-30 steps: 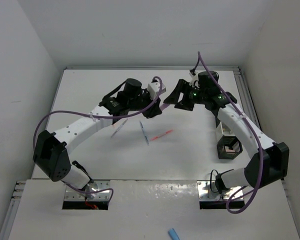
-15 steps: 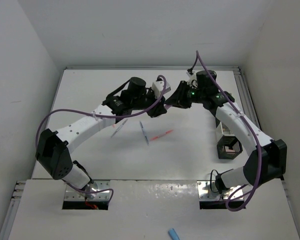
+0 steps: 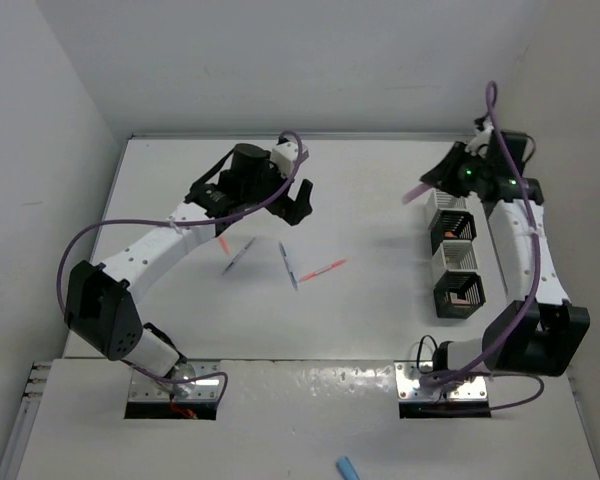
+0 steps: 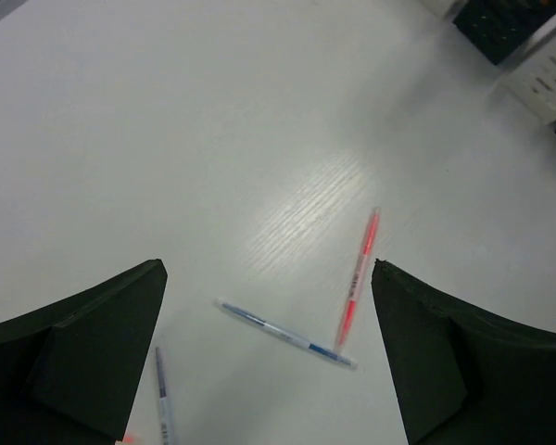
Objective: Sort the stationery into containers
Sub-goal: Place the pen in the storage box.
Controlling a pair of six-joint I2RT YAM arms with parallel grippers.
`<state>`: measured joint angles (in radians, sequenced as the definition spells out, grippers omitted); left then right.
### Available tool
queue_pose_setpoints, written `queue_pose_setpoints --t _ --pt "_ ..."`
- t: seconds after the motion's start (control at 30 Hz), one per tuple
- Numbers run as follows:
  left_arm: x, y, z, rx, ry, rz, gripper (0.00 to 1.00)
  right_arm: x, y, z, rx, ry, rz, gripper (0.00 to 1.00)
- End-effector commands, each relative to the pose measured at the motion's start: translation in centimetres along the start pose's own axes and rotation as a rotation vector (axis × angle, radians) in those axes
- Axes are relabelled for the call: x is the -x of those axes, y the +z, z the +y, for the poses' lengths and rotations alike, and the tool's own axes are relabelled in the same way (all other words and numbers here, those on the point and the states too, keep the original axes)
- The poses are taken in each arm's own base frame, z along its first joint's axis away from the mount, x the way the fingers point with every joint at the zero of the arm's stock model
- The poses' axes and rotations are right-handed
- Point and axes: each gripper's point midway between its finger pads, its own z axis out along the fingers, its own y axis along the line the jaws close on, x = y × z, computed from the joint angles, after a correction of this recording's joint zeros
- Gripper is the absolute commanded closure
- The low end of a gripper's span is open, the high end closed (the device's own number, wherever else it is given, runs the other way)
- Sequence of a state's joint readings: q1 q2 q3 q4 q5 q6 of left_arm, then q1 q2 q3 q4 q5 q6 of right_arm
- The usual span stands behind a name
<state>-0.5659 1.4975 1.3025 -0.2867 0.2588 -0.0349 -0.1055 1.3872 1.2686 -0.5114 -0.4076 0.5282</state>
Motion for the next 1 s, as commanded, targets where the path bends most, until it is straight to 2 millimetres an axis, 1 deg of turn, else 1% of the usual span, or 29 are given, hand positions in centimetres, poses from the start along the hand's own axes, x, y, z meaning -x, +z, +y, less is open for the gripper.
queue_pose_setpoints --t 0.0,0.1,0.13,0.2,0.23,0.27,0.37,0.43,0.47,0.6,0.63,0.7,0.73,0.77,0.8,0.83,0.87,0.9,0.97 --pt "1.1 -2.1 1.7 0.096 0.009 -0.037 0.0 3.0 -3.4 -5.3 -0.188 -0.191 -0.11 1.0" --pt "0.7 -2.2 2.4 0.099 0.002 -0.013 0.0 2.9 -3.8 -9.6 -0.323 -0.205 -0.101 1.0" --pt "0.7 -2.2 2.7 0.104 0.004 -0.009 0.0 3.1 -4.0 -10.7 -0.362 -0.216 -0.106 1.0" --pt "0.3 -2.1 3.5 0.139 0.0 0.003 0.0 2.9 -4.1 -12.1 -0.399 -0.22 -0.107 1.0" --pt "0.3 -2.2 4.1 0.159 -0.008 0.0 0.0 3.4 -4.2 -12.4 -0.414 -0.231 -0.129 1.0" --pt "0.1 -2.4 4.5 0.183 -0.012 0.0 0.0 3.5 -4.2 -13.3 -0.443 -0.231 -0.13 1.0" --pt "-0.2 -2.8 5.4 0.226 -0.028 -0.018 0.0 3.9 -4.4 -14.5 -0.496 -0.247 -0.138 1.0" --pt "-0.1 -3.0 5.6 0.239 -0.031 -0.033 0.0 3.7 -4.1 -15.4 -0.523 -0.262 -0.128 1.0" --pt "-0.4 -2.9 5.8 0.247 -0.031 -0.025 0.0 3.7 -4.1 -15.9 -0.542 -0.262 -0.128 1.0" --pt "-1.9 -2.8 7.1 0.297 -0.022 0.039 0.0 2.6 -3.3 -17.3 -0.548 -0.246 -0.09 1.0" --pt "-2.3 -2.6 7.7 0.322 -0.026 0.056 0.0 2.2 -3.1 -17.6 -0.55 -0.238 -0.078 0.98" --pt "-3.5 -2.6 9.1 0.366 -0.04 0.104 0.0 1.4 -2.7 -18.0 -0.544 -0.23 -0.056 0.88" --pt "-3.8 -2.6 9.5 0.377 -0.044 0.117 0.0 1.2 -2.7 -18.2 -0.543 -0.223 -0.05 0.77" --pt "-4.6 -2.6 10.4 0.395 -0.059 0.141 0.0 1.0 -2.5 -18.2 -0.537 -0.212 -0.043 0.71" --pt "-4.8 -2.7 10.8 0.401 -0.062 0.146 0.0 0.9 -2.4 -18.3 -0.532 -0.206 -0.039 0.66" --pt "-5.2 -2.6 10.9 0.386 -0.068 0.155 0.0 0.7 -2.4 -18.4 -0.531 -0.199 -0.033 0.59" --pt "-5.5 -2.7 11.2 0.37 -0.053 0.164 0.0 0.8 -2.5 -18.4 -0.531 -0.189 -0.033 0.5" --pt "-5.7 -2.4 10.6 0.314 -0.043 0.164 0.0 0.8 -2.4 -18.3 -0.517 -0.184 -0.032 0.47" --pt "-6.2 -2.2 10.1 0.258 -0.007 0.176 0.03 0.8 -2.5 -17.8 -0.5 -0.173 -0.027 0.42"
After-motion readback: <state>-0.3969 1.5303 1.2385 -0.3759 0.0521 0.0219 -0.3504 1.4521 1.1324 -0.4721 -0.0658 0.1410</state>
